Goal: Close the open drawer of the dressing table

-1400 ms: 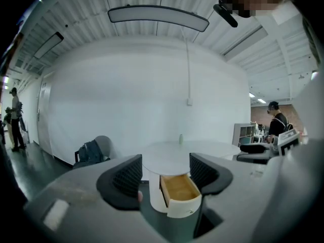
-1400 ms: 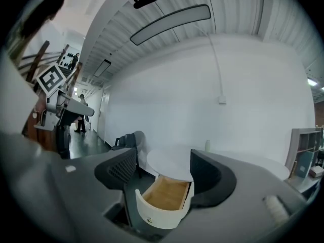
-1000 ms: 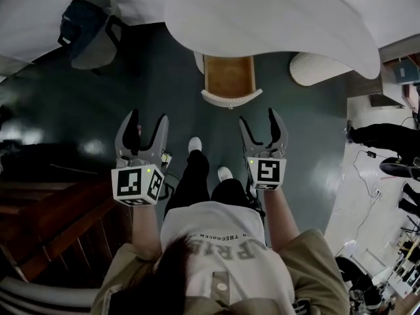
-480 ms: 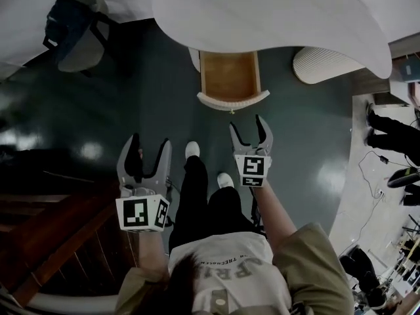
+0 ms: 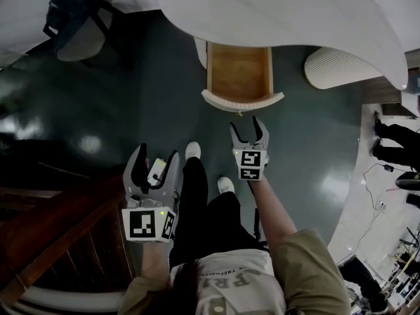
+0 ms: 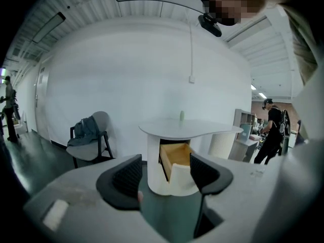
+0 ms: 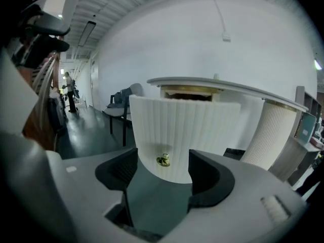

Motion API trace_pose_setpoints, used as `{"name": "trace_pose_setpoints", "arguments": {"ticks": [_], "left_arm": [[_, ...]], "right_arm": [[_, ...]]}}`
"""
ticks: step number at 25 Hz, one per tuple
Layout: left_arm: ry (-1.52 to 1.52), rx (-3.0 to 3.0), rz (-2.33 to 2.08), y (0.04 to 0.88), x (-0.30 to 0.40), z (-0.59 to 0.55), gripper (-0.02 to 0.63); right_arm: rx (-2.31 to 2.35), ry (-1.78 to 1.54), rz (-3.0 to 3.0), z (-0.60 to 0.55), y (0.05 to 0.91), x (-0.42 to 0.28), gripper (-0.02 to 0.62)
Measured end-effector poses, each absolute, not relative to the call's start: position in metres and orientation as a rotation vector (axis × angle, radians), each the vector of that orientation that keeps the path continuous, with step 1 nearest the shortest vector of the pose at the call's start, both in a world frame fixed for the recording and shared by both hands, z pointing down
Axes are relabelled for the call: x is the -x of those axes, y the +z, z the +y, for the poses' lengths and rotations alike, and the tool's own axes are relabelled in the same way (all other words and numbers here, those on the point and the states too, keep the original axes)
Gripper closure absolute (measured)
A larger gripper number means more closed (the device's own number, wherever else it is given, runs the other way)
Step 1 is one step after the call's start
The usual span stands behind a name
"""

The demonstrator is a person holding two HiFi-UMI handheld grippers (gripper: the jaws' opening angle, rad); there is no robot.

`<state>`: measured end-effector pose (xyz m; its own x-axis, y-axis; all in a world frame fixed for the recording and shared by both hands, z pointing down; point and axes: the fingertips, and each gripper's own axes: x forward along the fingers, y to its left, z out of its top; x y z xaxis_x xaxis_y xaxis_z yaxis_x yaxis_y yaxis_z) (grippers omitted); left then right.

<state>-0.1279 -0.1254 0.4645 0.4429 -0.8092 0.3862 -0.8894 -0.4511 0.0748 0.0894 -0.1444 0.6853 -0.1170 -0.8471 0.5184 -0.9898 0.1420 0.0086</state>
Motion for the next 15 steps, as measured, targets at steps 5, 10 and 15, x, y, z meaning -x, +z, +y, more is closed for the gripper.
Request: {"name": "trace_pose_setpoints", "arguments": {"ticks": [5, 10, 15], "left_arm": [[0.439, -2.415, -1.473, 0.483, 0.128, -0.125, 0.295], [0.448, -2.415, -1.467, 0.492, 0.126, -0.124, 0.296], [0.457, -2.415, -1.469, 0.498, 0.127, -0.125, 0.296]], "right_arm": [[-1.777, 0.524, -1.98, -0.156, 0.719, -0.089, 0.302], [-1.81, 0.566, -1.953, -0.162, 0.734, -0.084, 0.347], [-1.854, 0.557, -1.927, -0.165, 0.737, -0.082, 0.391]]}}
